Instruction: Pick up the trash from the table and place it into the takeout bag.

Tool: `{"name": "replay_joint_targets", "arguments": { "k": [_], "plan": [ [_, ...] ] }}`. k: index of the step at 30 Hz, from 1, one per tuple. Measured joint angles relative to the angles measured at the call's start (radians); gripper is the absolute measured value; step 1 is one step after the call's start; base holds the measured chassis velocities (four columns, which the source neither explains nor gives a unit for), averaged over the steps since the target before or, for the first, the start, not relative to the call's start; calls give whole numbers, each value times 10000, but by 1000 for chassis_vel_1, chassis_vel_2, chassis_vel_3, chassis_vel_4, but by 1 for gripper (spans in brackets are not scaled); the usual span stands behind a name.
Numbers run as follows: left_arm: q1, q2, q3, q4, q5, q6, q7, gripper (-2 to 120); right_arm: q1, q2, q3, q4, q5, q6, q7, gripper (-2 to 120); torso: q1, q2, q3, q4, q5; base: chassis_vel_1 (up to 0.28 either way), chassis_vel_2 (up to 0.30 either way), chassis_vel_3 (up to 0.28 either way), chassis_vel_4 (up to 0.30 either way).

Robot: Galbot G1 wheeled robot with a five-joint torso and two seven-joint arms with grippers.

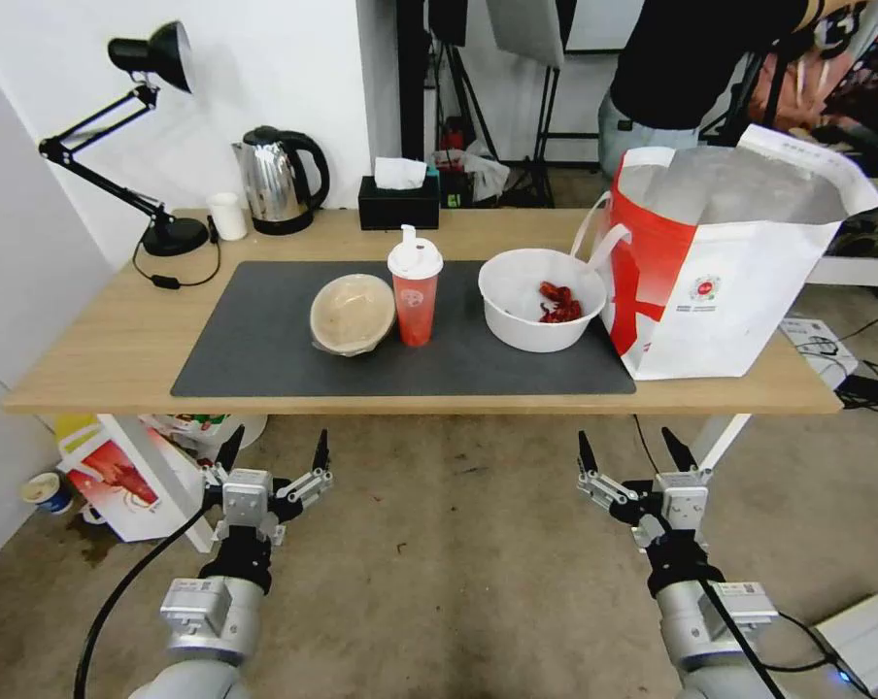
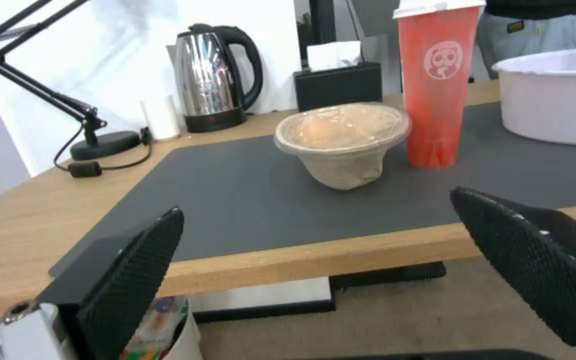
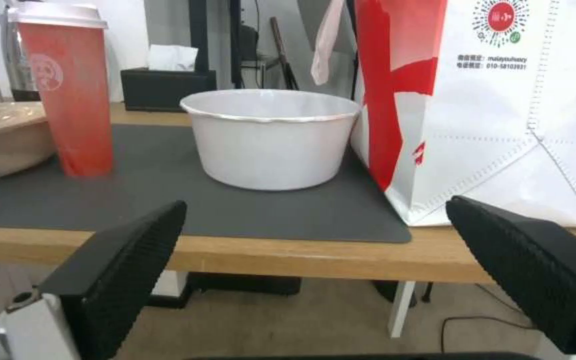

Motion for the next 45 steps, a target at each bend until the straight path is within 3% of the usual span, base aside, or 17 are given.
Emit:
{"name": "replay_joint_targets", "arguments": {
  "k": [11, 17, 21, 26, 32, 39, 45],
  "plan": [
    [0, 0, 0, 0, 0, 0, 0, 100, 6, -3, -8, -3, -6, 7, 1, 100, 0, 1, 0, 0, 0, 0, 0, 0, 0],
    [0, -1, 0, 0, 0, 0, -1, 100, 573, -294, -1001, -433, -675, 1585, 291, 100, 0, 0, 0, 1, 0, 0, 0, 0, 0],
    [2, 0, -4, 0, 0, -1, -3, 100, 676, -343, -1170, -496, -779, 1826, 334, 100, 0, 0, 0, 0, -3, 0, 0, 0, 0],
    [0, 0, 1, 0, 0, -1, -2, 100, 1059, -609, -1998, -678, -1406, 3262, 553, 100, 0, 0, 1, 0, 1, 0, 0, 0, 0],
    [0, 0, 1, 0, 0, -1, 0, 100, 1479, -1492, -1825, -550, -1576, 3510, 646, 100, 0, 0, 0, 0, 4, 0, 0, 0, 0],
    [0, 0, 0, 0, 0, 0, -1, 100, 2199, -3426, -289, -351, -165, 2367, -12, 100, 1, 0, 1, 0, 2, 0, 0, 0, 0],
    [0, -1, 0, 0, 0, 0, 0, 100, 2669, -4708, 145, -349, 820, 1745, -176, 100, 1, 0, 1, -1, 3, 0, 0, 0, 0]
  ]
}}
